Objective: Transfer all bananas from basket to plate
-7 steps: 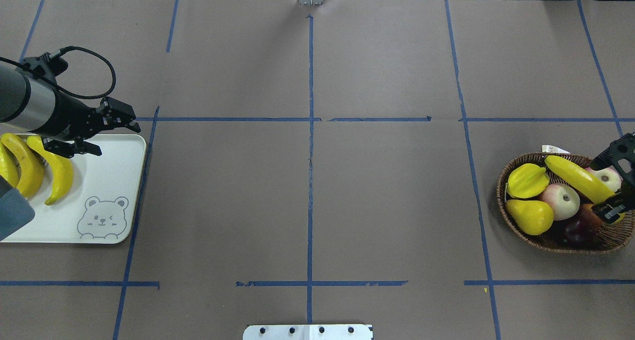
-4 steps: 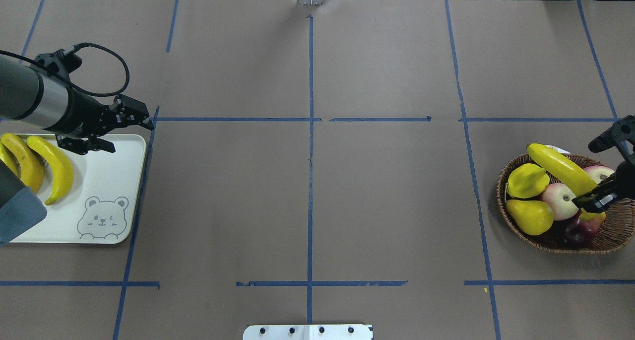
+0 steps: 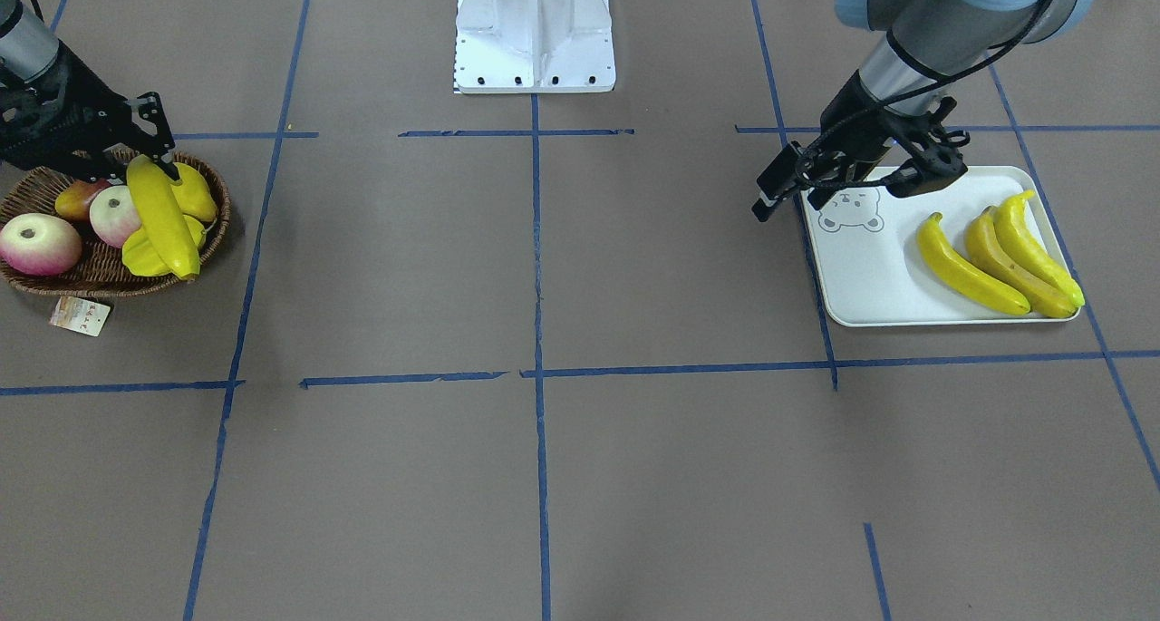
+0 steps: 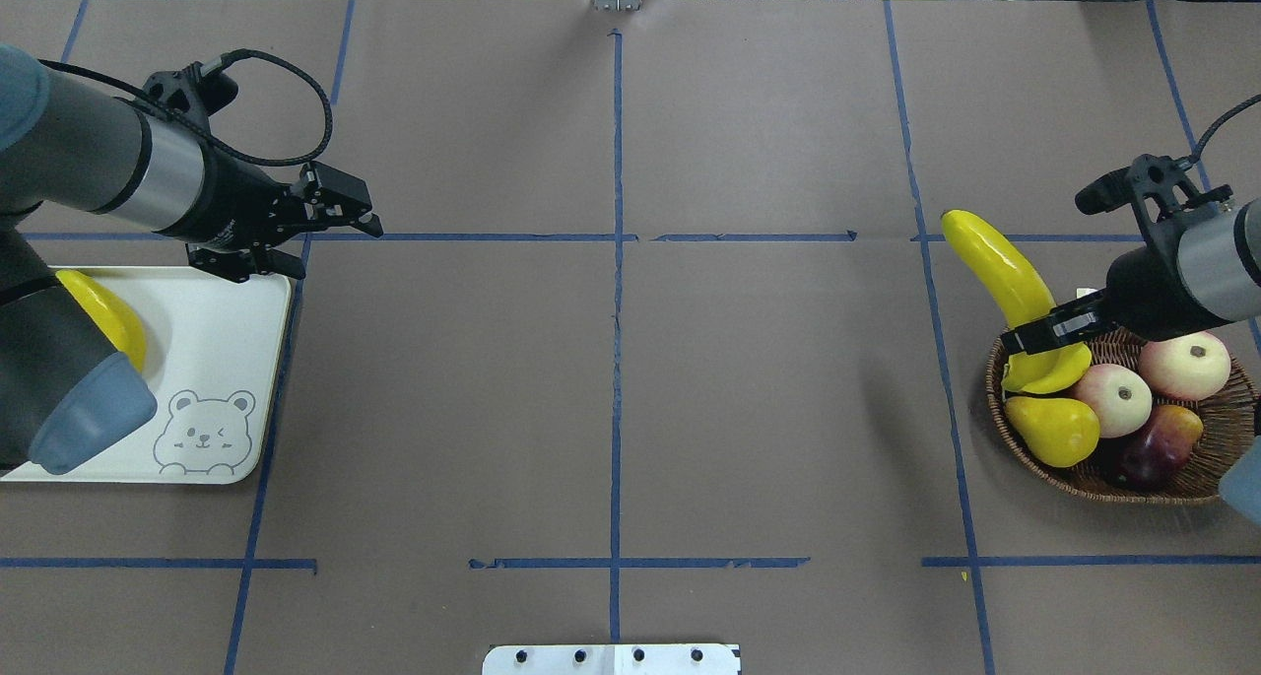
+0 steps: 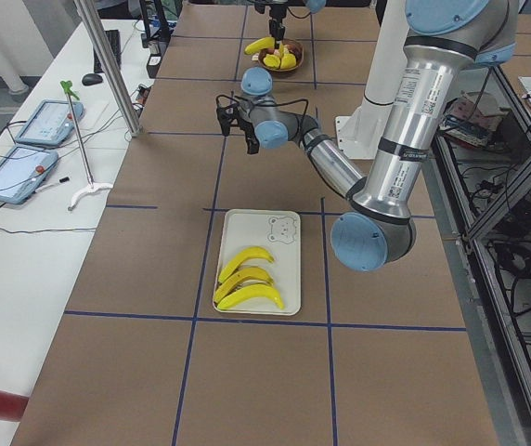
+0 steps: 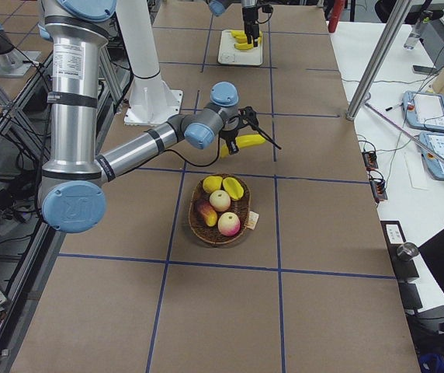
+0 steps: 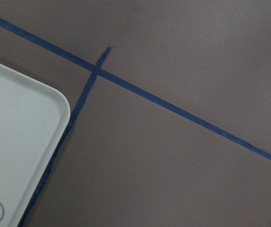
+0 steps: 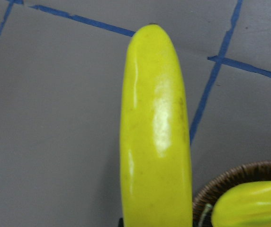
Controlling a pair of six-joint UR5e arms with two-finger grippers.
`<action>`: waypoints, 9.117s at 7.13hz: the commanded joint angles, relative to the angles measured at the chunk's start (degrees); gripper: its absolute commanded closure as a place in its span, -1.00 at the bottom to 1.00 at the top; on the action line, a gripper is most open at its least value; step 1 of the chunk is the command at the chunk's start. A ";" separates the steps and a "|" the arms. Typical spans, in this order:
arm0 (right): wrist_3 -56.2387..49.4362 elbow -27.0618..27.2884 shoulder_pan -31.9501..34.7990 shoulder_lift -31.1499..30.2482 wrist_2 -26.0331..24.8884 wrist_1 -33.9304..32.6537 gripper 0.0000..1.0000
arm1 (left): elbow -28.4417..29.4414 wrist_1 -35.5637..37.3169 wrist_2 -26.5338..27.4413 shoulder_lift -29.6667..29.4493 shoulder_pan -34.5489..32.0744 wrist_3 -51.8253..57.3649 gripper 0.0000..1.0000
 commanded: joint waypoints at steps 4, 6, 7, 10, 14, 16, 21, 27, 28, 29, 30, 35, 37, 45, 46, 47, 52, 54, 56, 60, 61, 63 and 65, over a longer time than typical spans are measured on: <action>30.15 -3.37 -20.03 10.73 -17.86 19.42 0.68 | 1.08 -1.01 -0.01 -9.51 5.77 -8.97 -1.00; 35.09 -5.20 -29.27 15.20 -31.22 22.94 0.68 | 1.26 -1.02 1.30 -11.72 7.78 -11.52 -1.00; 36.33 -7.21 -32.87 18.10 -36.42 24.18 0.69 | 1.26 -1.02 4.53 -12.86 9.63 -12.32 -1.00; 36.70 -11.45 -37.48 24.53 -43.67 25.60 0.69 | 4.60 -1.10 6.23 -15.68 12.45 -14.62 -1.00; 37.58 -11.54 -38.10 25.07 -44.64 25.68 0.69 | 6.27 -3.48 11.67 -16.30 17.11 -16.99 -1.00; 37.58 -11.45 -38.10 25.07 -44.64 25.68 0.68 | 6.54 -3.48 11.68 -16.39 17.90 -16.99 -0.60; 41.09 -11.45 -38.01 25.77 -44.82 25.60 -0.46 | 6.36 -3.48 11.68 -16.04 17.82 -16.73 0.97; 40.92 -11.10 -37.22 22.19 -44.47 24.63 -1.00 | 5.66 -2.43 12.38 -12.10 15.46 -16.29 1.00; 40.74 -11.02 -36.61 21.65 -43.68 21.76 -1.00 | 5.92 -2.34 12.38 -9.39 13.27 -15.94 1.00; 40.74 -9.71 -34.60 21.73 -40.54 16.68 -1.00 | 6.71 -1.03 12.38 -8.58 10.90 -15.76 1.00; 40.65 -7.26 -32.67 21.65 -37.03 12.02 -1.00 | 6.37 5.42 14.21 -8.39 10.09 -13.15 1.00; 31.74 1.03 -19.68 22.00 -19.72 -18.83 -1.00 | 4.87 20.41 17.83 0.11 3.35 -8.47 1.00; 20.94 0.94 -13.16 20.95 -13.56 -26.32 -1.00 | 4.87 19.47 17.57 5.90 -0.27 -8.46 0.95; 13.58 4.01 -9.71 14.18 -11.25 -27.05 -1.00 | 17.09 -5.13 16.87 16.29 -4.07 -11.47 -1.00; 13.50 4.10 -9.27 14.00 -11.16 -27.14 -1.00 | 16.13 -5.41 12.95 18.39 -6.07 -5.54 -1.00; 12.71 4.10 -7.88 13.82 -10.20 -27.31 -1.00 | 14.81 -4.72 6.56 18.68 -10.96 -0.52 -1.00; -18.95 3.67 8.53 4.37 -5.98 -33.90 -1.00 | 12.69 -4.36 -4.14 24.90 -24.26 36.80 -1.00; -35.72 1.83 18.63 -1.53 -0.02 -33.82 -1.00 | 13.04 -3.22 -3.79 27.46 -27.87 56.64 -1.00; -51.98 -3.86 28.56 -4.53 3.24 -33.82 -1.00 | 12.61 6.74 -4.05 27.47 -32.43 76.07 -1.00; -65.96 -12.15 36.26 -8.75 4.40 -33.12 -1.00 | 12.34 22.00 -11.85 27.55 -38.43 89.61 -1.00; -65.18 -12.59 36.26 -9.29 4.14 -33.03 -1.00 | 11.82 22.18 -13.35 27.90 -39.04 89.62 -1.00; -58.87 -12.34 36.26 -9.82 3.87 -32.94 -0.99 | 11.03 23.77 -13.54 27.73 -40.71 89.71 -1.00; -57.18 -12.25 36.26 -9.73 3.79 -32.85 -0.99 | 10.67 23.94 -13.02 27.91 -42.90 93.91 -1.00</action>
